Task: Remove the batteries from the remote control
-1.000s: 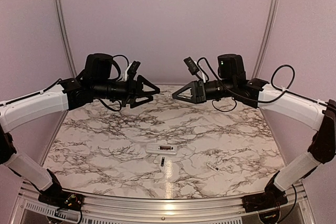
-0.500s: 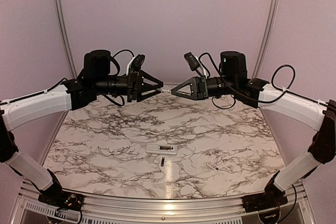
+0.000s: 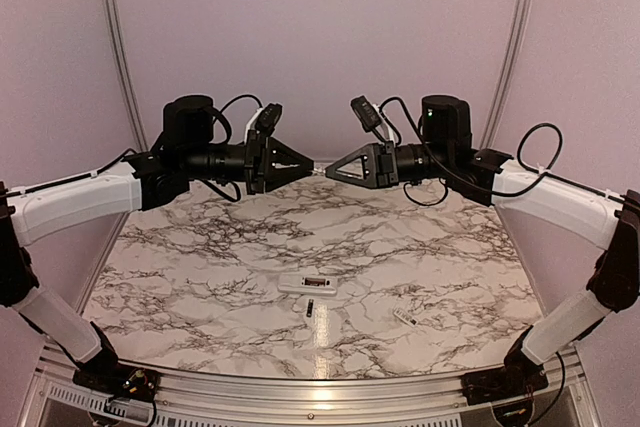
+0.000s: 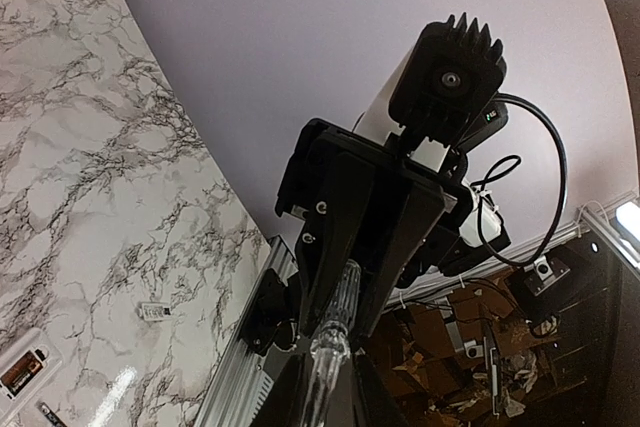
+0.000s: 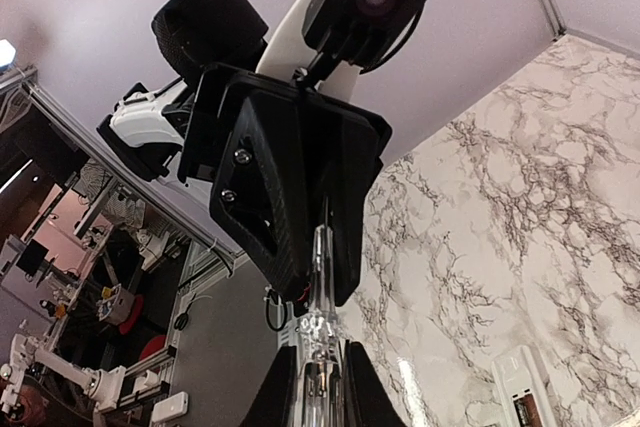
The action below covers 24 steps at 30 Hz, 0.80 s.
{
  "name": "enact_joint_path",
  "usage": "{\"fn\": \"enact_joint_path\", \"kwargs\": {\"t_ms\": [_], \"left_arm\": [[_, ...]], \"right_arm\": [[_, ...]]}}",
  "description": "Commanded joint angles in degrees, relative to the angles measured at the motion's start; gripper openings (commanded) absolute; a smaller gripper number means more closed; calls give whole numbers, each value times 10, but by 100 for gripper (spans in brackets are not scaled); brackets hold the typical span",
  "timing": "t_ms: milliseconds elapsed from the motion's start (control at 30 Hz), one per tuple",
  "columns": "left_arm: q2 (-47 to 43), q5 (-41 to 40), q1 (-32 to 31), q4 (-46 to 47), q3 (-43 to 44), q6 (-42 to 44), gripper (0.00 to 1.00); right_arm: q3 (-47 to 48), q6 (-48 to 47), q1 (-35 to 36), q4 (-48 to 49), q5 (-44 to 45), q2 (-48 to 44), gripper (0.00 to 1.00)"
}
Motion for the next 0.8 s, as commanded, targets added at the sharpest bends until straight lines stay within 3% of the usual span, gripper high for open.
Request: {"fn": "enact_joint_path", "kwargs": {"t_ms": [0, 33, 67, 267, 333, 400, 467, 567, 767], "left_arm": [[10, 20, -8, 21, 18, 7, 10], [10, 21, -8, 22, 19, 7, 2], [10, 19, -10, 23, 21, 9, 0], [5, 5, -11, 32, 25, 7, 0], [5, -2, -11, 42, 24, -1, 0], [6, -5, -11, 57, 23, -12, 0], [6, -11, -10, 59, 26, -17, 0], [8, -13, -10, 57, 29, -16, 0], [5, -30, -10, 51, 25, -12, 0]], "right_arm": [[26, 10, 5, 15, -1, 8, 0], [25, 11, 5, 15, -2, 9, 0], [26, 13, 5, 14, -2, 9, 0], [31, 28, 4, -2, 4, 17, 0], [40, 46, 3, -5, -2, 25, 16], [39, 64, 2, 0, -5, 27, 45], [27, 89, 3, 28, -3, 19, 57], [20, 101, 3, 45, 2, 8, 58], [22, 107, 3, 48, -1, 3, 42]]}}
